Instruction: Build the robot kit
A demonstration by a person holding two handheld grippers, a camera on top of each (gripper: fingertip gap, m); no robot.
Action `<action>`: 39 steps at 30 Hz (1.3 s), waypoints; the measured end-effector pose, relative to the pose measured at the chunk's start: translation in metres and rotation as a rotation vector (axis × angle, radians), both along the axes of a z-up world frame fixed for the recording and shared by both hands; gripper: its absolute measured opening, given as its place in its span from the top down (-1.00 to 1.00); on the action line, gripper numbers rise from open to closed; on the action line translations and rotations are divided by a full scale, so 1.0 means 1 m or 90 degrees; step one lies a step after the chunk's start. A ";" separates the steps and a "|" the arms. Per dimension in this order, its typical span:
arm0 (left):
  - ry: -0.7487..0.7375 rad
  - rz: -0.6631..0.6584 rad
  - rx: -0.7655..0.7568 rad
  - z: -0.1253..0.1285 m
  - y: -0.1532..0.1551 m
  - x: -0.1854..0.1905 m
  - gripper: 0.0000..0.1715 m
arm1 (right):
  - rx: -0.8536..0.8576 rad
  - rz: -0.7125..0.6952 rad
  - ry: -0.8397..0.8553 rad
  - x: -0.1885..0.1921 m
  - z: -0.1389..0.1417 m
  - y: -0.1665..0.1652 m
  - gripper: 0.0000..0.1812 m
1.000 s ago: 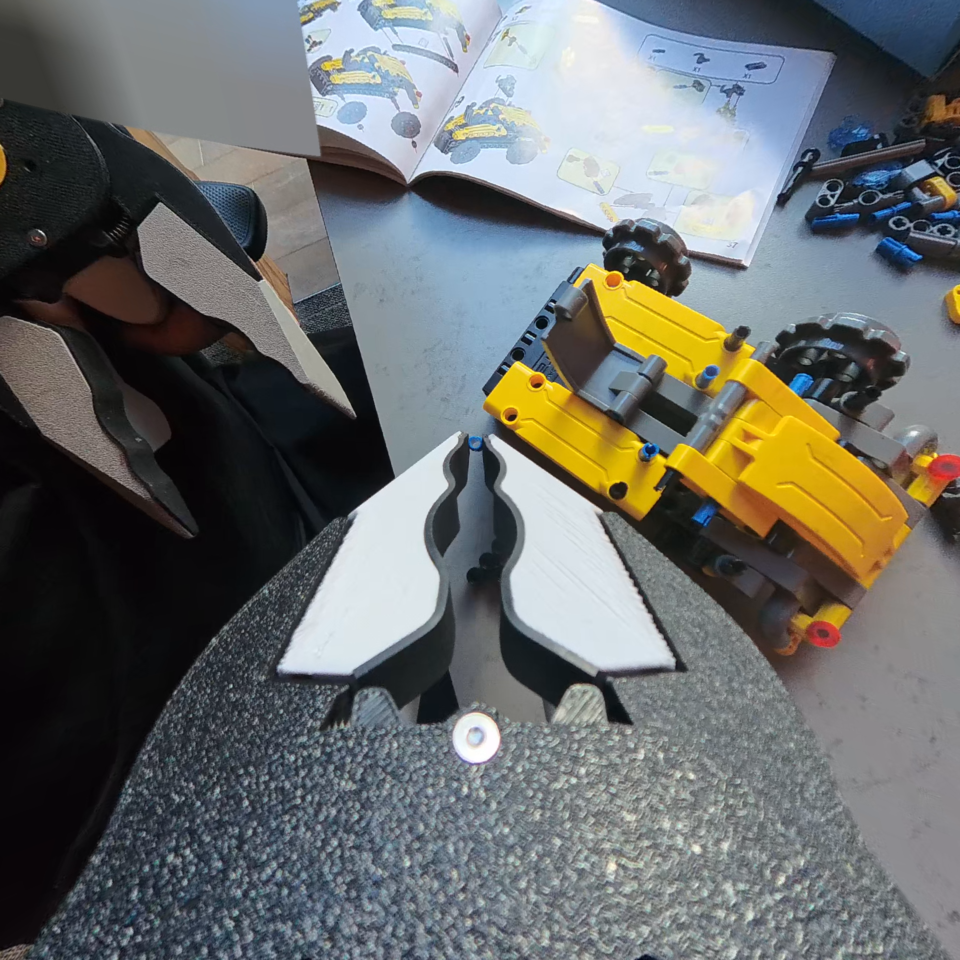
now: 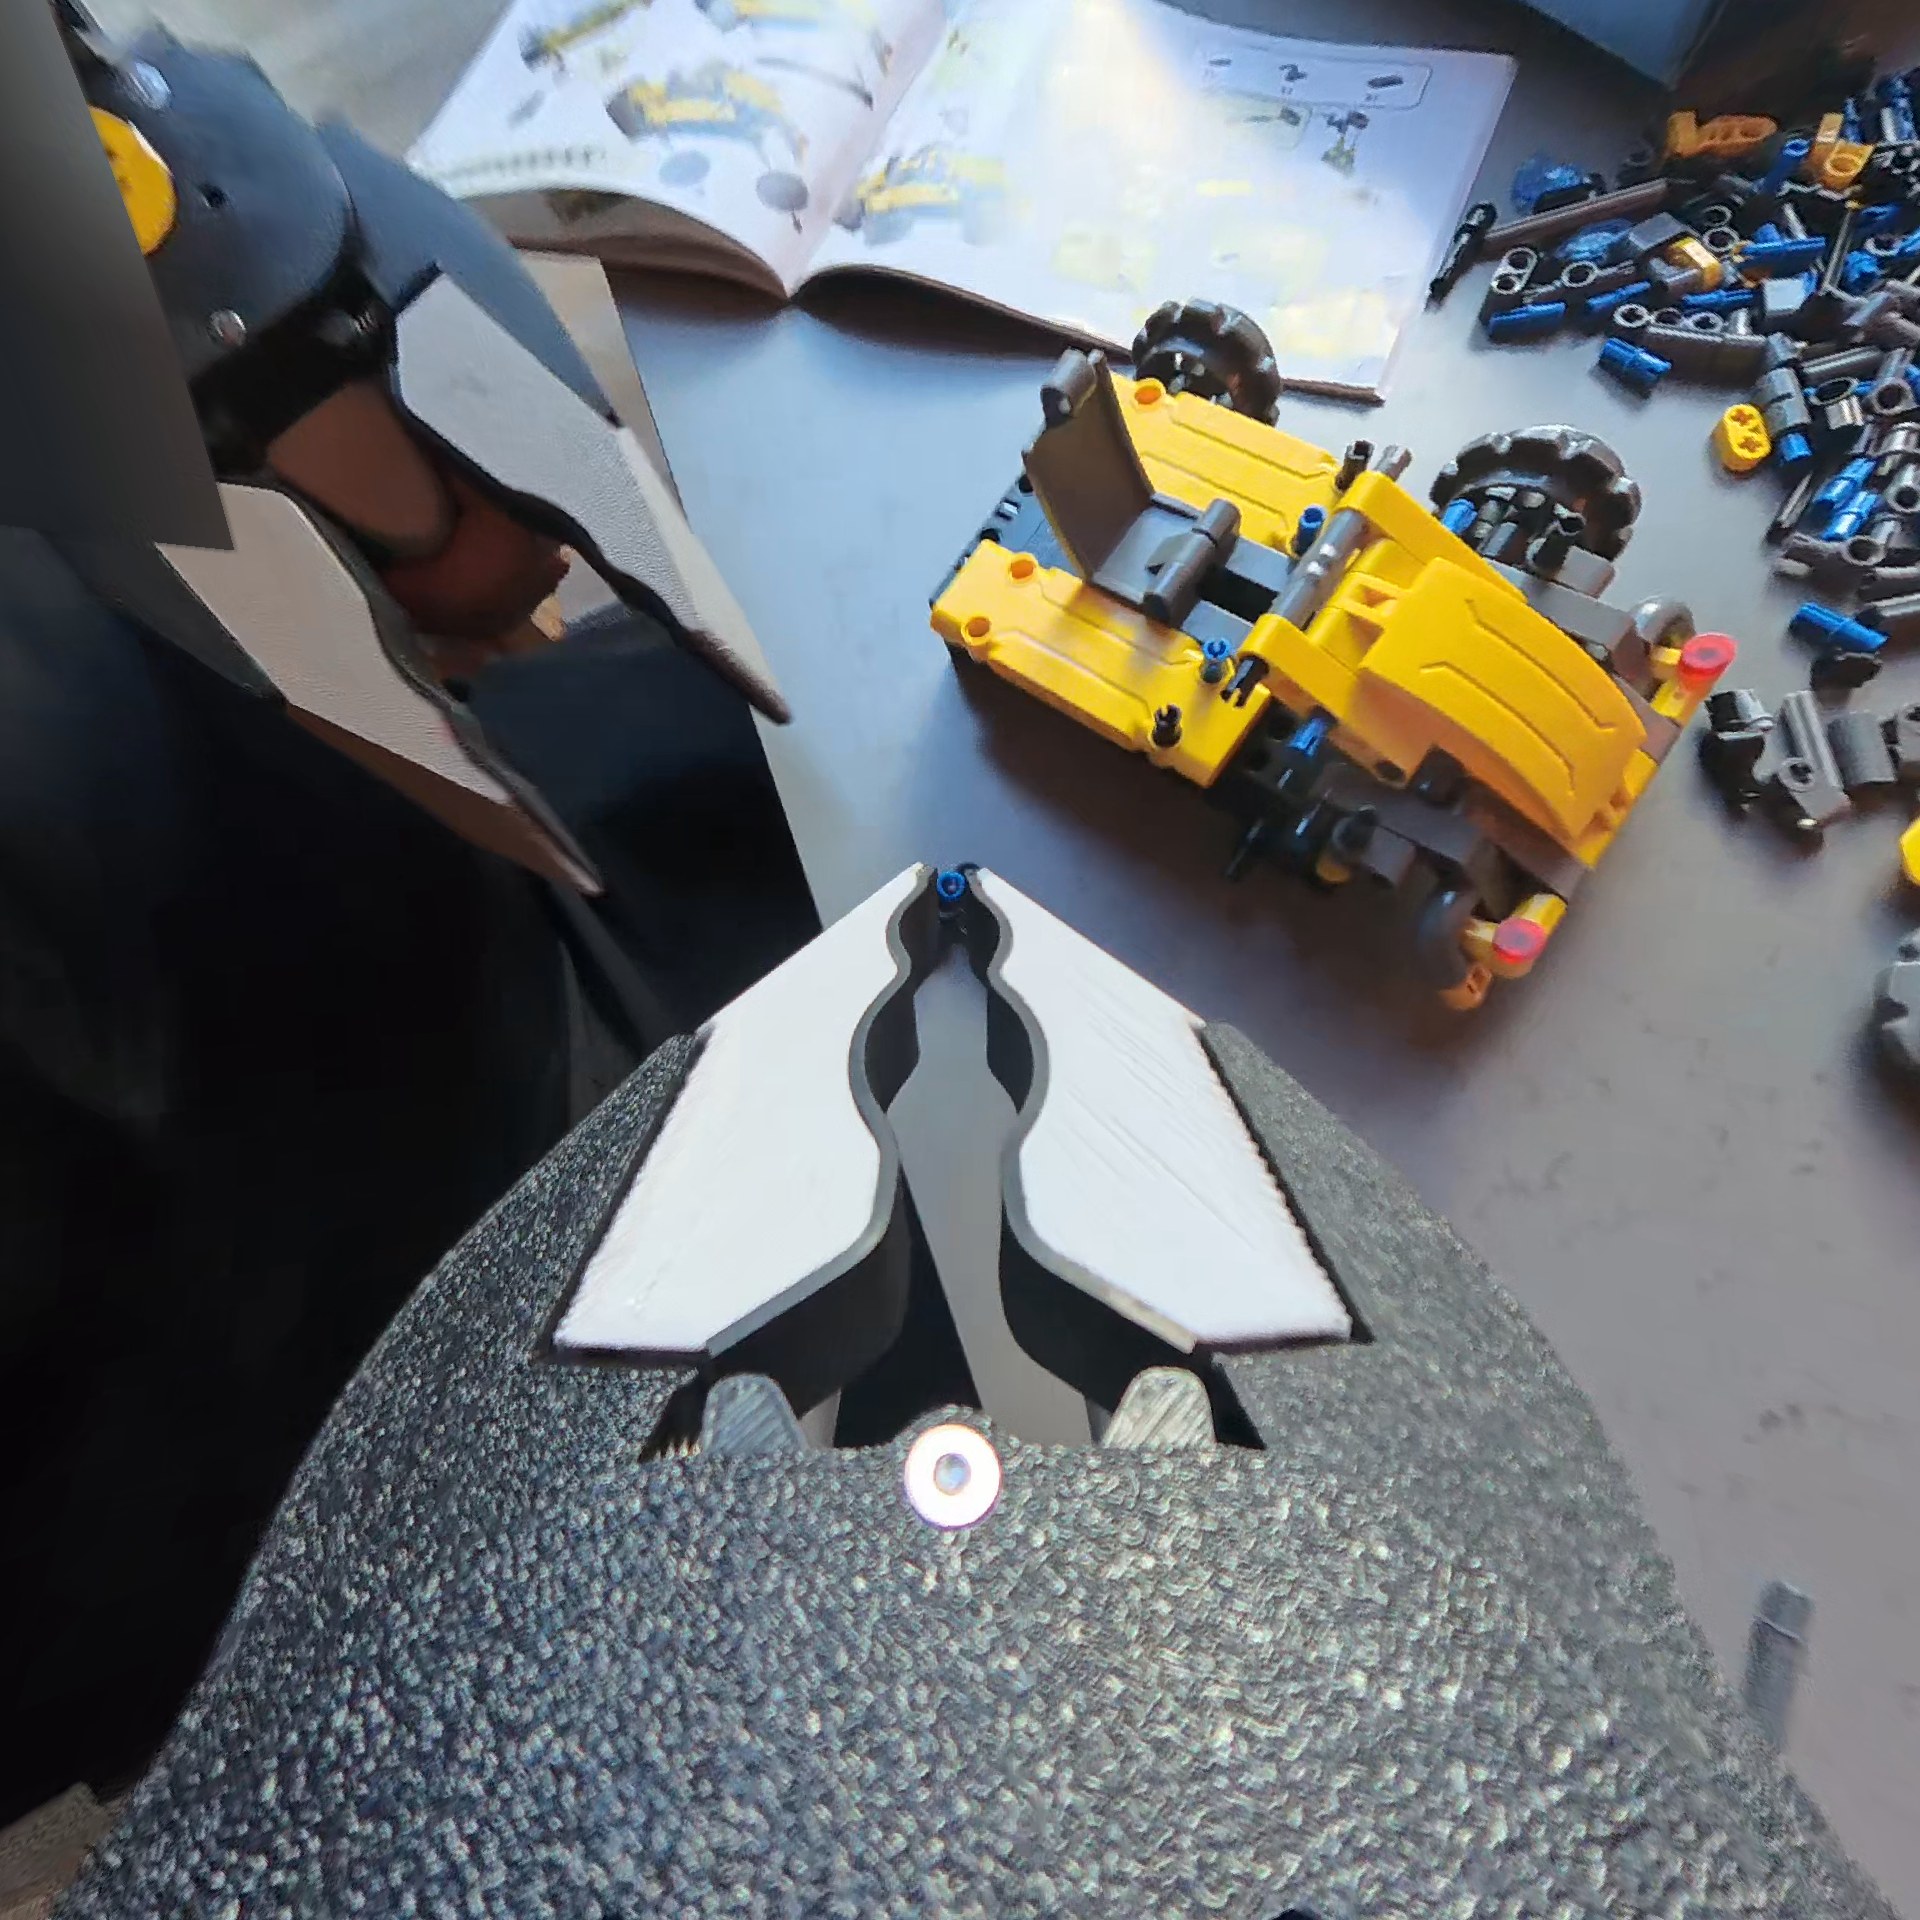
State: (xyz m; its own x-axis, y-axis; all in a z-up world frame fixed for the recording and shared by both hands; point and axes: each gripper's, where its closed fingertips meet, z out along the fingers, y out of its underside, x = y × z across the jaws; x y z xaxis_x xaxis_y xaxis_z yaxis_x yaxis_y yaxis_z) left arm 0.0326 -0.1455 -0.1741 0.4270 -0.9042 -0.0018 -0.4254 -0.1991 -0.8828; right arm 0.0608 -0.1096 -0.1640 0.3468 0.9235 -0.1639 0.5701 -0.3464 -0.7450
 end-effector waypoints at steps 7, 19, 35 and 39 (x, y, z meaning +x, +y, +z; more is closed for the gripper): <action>0.051 0.041 -0.013 -0.015 0.023 0.021 0.48 | 0.020 0.037 -0.020 -0.003 -0.008 -0.002 0.95; 0.076 0.061 0.009 -0.020 0.037 0.028 0.63 | 0.020 0.062 0.000 -0.006 -0.013 -0.002 0.95; 0.079 0.037 0.079 -0.018 0.033 0.034 0.88 | 0.064 0.079 -0.066 -0.006 -0.017 -0.002 0.95; 0.043 0.053 0.041 -0.015 0.034 0.033 0.69 | 0.091 0.103 -0.108 -0.009 -0.017 -0.002 0.95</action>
State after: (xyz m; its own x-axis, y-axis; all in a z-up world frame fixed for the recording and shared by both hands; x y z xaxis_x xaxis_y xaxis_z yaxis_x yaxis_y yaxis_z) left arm 0.0659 -0.1115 -0.1894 0.4973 -0.8629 -0.0897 -0.4686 -0.1802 -0.8648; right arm 0.0523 -0.1119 -0.1813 0.2049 0.9786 0.0208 0.7305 -0.1387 -0.6687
